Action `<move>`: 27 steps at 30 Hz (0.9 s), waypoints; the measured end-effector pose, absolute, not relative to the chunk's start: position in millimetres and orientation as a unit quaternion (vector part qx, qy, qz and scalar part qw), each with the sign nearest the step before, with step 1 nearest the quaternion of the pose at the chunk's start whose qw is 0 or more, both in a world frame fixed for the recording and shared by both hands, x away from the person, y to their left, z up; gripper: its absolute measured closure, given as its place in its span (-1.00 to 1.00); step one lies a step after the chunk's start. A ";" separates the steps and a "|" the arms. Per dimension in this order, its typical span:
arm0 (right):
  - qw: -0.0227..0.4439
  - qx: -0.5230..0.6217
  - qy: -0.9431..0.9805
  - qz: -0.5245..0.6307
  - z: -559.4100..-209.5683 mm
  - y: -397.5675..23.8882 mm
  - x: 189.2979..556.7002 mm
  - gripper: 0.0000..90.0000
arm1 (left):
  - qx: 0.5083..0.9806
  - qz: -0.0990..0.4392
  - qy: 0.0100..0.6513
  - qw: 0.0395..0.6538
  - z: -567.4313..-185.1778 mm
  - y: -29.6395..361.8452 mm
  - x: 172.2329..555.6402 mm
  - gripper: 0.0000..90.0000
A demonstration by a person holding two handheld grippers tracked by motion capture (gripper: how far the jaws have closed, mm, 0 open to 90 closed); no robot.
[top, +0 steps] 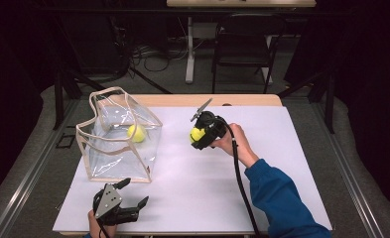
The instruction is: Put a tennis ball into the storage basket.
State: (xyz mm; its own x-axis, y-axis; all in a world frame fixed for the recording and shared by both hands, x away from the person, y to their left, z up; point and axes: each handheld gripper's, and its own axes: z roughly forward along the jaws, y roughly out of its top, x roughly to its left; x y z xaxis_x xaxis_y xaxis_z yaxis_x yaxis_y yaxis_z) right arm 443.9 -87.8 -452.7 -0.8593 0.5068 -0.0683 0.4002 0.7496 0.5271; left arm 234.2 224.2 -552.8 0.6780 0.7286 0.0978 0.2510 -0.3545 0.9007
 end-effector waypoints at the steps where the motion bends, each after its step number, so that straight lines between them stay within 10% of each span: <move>1: 0.104 0.244 0.930 0.257 -451.7 -87.7 443.5 -0.42 | 0.784 0.252 0.312 0.474 -552.8 224.2 234.2 -0.64; 27: 0.126 0.219 0.928 0.274 -419.4 -74.4 435.2 -0.42 | 0.781 0.253 0.314 0.478 -552.5 224.6 233.7 -0.64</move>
